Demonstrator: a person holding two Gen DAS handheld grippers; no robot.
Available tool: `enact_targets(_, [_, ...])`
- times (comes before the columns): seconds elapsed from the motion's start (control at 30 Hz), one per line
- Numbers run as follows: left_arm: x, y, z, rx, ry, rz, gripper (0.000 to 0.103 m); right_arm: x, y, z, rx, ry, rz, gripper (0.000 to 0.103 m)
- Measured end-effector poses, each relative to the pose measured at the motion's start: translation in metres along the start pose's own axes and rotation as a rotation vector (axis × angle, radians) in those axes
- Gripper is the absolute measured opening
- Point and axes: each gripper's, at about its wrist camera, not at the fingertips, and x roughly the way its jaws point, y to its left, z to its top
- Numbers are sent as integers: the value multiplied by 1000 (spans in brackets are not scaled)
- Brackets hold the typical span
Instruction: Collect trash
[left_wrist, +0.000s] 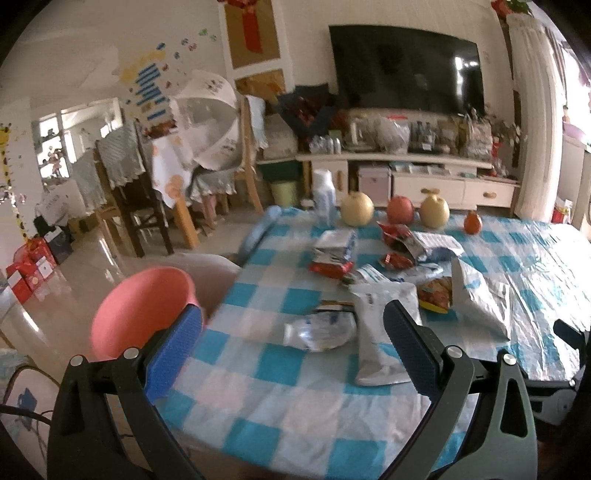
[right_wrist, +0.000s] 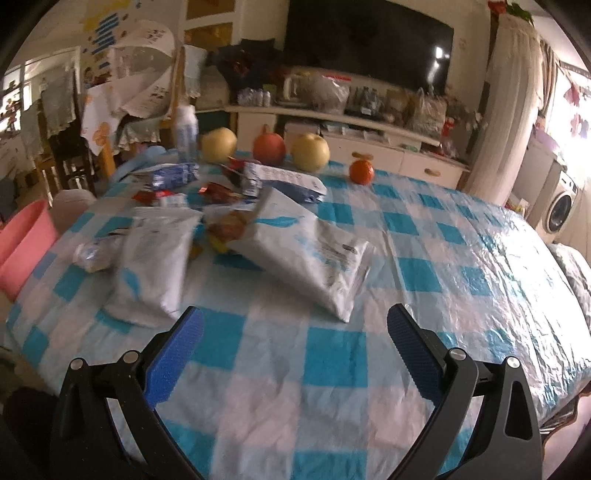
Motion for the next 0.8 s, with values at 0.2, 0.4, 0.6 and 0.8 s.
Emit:
enact_targets(0.2, [-34, 24, 0, 5, -65, 50, 99, -43, 22, -7, -32, -64, 14, 98])
enact_targets(0.4, [-61, 42, -2, -5, -111, 71, 99, -77, 36, -11, -61, -117, 23, 98])
enact_targets(0.6, [-77, 52, -2, -24, -131, 72, 99, -103, 45, -11, -81, -151, 27, 98])
enact_targets(0.8, [-86, 57, -1, -35, -143, 74, 99, -118, 49, -10, -79, -173, 36, 98])
